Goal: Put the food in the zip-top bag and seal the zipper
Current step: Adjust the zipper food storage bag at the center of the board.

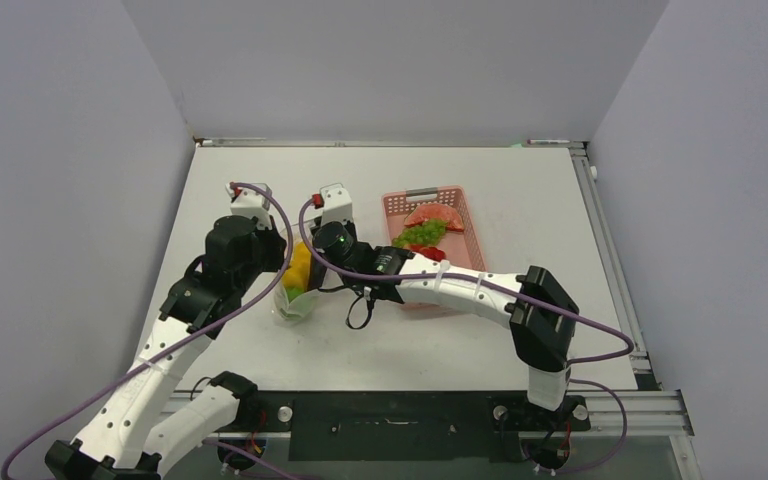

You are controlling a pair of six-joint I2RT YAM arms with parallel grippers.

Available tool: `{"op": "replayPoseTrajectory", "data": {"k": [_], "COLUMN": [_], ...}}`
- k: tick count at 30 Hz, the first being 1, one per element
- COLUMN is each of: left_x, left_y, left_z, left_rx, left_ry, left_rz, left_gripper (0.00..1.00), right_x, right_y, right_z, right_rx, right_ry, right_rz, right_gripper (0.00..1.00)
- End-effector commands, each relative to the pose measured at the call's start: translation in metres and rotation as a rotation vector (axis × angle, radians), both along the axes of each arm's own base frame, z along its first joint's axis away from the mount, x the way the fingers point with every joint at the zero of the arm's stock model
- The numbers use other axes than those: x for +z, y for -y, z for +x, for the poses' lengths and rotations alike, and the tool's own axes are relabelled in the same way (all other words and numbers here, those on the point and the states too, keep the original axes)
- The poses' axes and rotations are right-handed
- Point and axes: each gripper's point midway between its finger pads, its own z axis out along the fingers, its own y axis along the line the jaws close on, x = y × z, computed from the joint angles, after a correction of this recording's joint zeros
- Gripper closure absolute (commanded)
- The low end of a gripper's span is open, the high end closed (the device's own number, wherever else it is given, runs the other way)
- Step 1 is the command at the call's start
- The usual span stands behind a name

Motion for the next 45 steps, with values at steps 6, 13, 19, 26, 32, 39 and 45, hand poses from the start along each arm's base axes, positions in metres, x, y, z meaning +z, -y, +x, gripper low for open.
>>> {"op": "replayPoseTrajectory", "data": {"k": [6, 13, 19, 26, 32, 39, 45], "left_x": [0.019, 0.027, 0.031, 0.025, 0.024, 0.020, 0.019], "left_y": [-0.010, -0.025, -0.025, -0.016, -0.014, -0.009, -0.008], "left_z": [0.002, -0.002, -0.003, 0.000, 0.001, 0.003, 0.003], "left_rx": [0.043, 0.104, 0.105, 0.064, 0.062, 0.047, 0.043], "left_ry": [0.070, 0.099, 0.115, 0.087, 0.089, 0.069, 0.066], "left_rz": [-0.005, 0.015, 0.008, 0.002, -0.009, -0.010, -0.011], "left_gripper": [1.00, 1.00, 1.00, 1.00, 1.00, 1.00, 1.00], "right_x": [0.057, 0.057, 0.031, 0.029, 0.048, 0.084, 0.093], "right_y": [0.001, 0.013, 0.022, 0.019, 0.017, 0.035, 0.068], "right_z": [0.016, 0.025, 0.032, 0.031, 0.019, 0.000, -0.007], "right_rx": [-0.052, -0.097, -0.106, -0.057, 0.012, 0.054, 0.011], "right_ry": [0.095, 0.110, 0.049, 0.023, 0.022, 0.049, 0.066], "right_rz": [0.072, 0.026, 0.001, 0.000, 0.065, 0.150, 0.138], "right_gripper": [0.95, 0.95, 0.95, 0.83, 0.60, 0.48, 0.45]}}
